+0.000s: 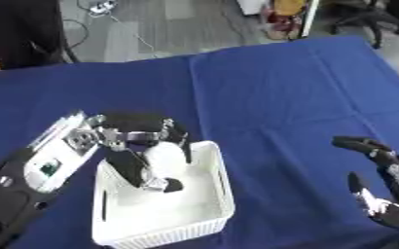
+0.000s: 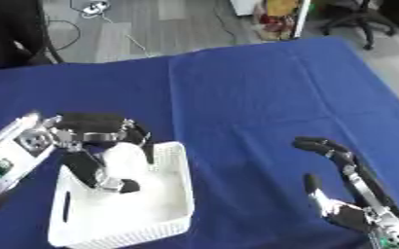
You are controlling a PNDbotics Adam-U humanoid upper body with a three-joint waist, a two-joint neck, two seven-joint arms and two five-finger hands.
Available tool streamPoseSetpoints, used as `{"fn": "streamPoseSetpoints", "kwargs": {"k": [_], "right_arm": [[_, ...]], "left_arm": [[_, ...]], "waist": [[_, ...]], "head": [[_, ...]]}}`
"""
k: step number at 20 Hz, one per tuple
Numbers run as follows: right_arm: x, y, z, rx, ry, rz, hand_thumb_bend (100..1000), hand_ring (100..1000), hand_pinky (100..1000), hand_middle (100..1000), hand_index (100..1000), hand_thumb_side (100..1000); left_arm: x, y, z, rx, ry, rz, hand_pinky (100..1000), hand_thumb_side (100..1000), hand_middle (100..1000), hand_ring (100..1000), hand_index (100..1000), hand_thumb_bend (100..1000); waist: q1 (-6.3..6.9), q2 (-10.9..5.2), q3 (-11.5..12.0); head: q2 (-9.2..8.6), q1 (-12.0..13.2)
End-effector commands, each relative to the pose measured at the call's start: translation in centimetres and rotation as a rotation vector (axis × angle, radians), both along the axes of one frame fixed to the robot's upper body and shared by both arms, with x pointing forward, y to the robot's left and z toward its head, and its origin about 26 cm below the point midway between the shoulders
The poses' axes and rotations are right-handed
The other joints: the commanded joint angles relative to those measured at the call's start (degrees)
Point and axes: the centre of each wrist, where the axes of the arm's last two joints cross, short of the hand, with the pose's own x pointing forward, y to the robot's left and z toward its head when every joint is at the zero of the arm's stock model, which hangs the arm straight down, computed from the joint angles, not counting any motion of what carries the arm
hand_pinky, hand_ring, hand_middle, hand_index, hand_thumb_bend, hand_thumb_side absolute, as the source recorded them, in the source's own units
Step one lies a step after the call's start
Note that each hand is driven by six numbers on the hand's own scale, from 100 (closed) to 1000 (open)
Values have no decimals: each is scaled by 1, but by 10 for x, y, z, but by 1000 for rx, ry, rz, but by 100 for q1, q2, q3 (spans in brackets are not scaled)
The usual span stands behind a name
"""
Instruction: Pick up objects on the table and place them in the box.
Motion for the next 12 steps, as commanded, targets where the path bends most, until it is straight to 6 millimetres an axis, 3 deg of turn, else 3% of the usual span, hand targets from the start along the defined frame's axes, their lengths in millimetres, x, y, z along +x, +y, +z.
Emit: {"fn": "streamPoseSetpoints", "kwargs": {"k": [1, 12], "right_arm": [[2, -1, 9, -22, -30, 18, 100, 883, 883, 790, 884, 558], [2, -2, 9, -21, -32, 15, 100, 882, 883, 790, 884, 561]], "left_arm": [[1, 2, 8, 189, -75, -295, 547, 1000, 808, 721, 783, 405], [1, 4, 12, 183, -88, -296, 605, 1000, 829, 753, 804, 394]], "waist": [[-17, -60, -6], [-20, -59, 1]], "head": [[-67, 39], [-84, 35]]}}
